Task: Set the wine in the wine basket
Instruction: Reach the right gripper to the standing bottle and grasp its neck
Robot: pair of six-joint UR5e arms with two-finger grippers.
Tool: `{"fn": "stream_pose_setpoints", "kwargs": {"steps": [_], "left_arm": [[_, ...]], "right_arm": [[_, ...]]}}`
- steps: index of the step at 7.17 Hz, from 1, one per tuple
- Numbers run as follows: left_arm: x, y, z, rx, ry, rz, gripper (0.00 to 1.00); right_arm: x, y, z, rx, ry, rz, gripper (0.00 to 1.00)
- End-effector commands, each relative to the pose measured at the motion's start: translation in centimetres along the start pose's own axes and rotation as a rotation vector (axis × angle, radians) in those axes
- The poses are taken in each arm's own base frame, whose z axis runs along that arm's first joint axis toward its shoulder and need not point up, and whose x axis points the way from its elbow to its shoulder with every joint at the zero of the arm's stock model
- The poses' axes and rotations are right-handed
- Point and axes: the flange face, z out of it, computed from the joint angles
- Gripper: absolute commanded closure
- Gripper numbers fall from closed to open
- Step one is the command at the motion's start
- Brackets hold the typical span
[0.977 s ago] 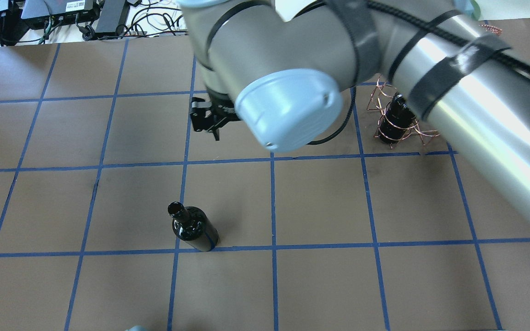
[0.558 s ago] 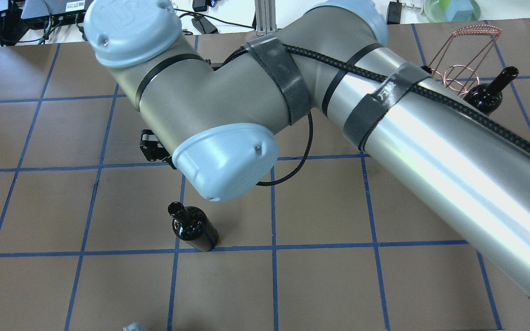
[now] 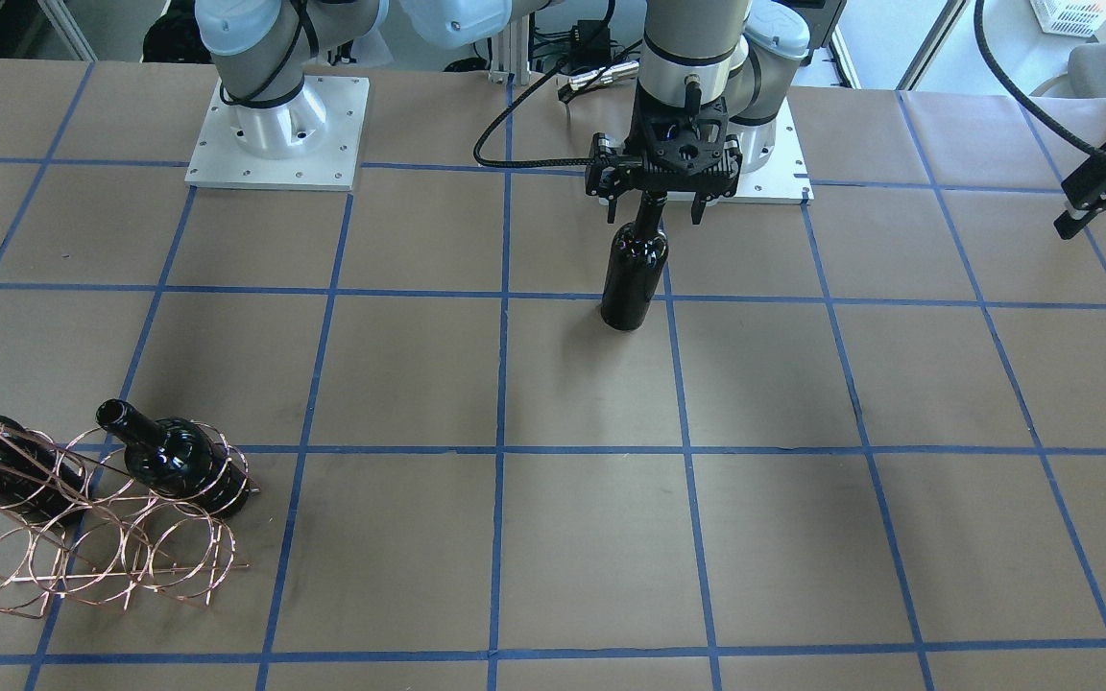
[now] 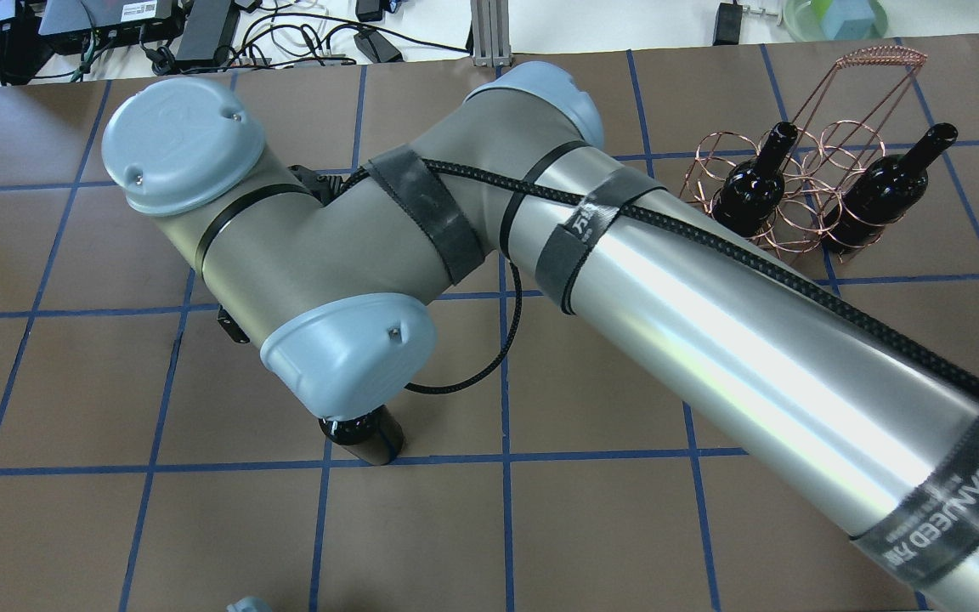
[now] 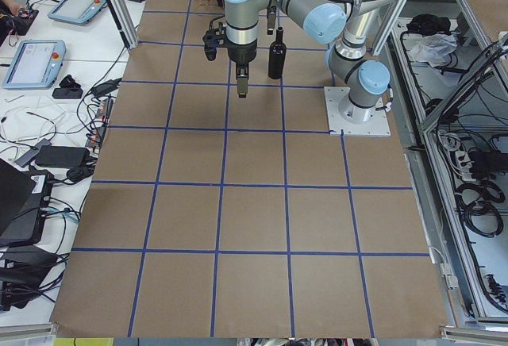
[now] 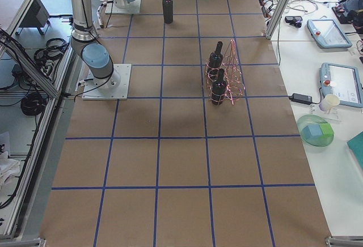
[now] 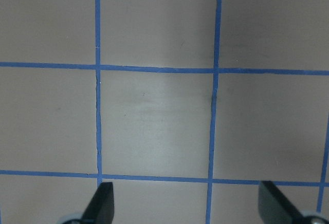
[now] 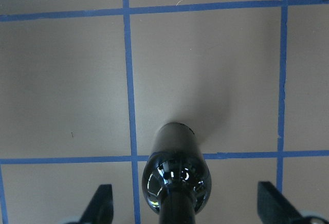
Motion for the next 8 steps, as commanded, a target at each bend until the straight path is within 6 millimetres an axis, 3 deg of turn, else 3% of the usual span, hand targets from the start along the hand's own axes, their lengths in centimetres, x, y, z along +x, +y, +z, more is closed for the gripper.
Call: {"fn": "stream_pose_setpoints", "kwargs": {"steps": [1,5,6,8], "left_arm": [[0.1,0.0,0.3,-0.003,0.006,0.002,0.0],[0.1,0.0,0.3,-0.004,0.005,0.002,0.0],[0.1,0.0,0.3,-0.004,0.003,0.002,0.0],[0.1,0.0,0.4,-0.006,0.004,0.002,0.0]], "right_arm": [[-0.3,0.7,1.2,-0.017,0.015,0.011,0.04],[-0.4,1.1,1.9,-0.042,0.013,0.055,0.22],[-0.4,1.0,2.4,-0.051,0.023,0.06,0.35],[-0.5,1.0,2.6,-0.057,0.02,0.061,0.41]]}}
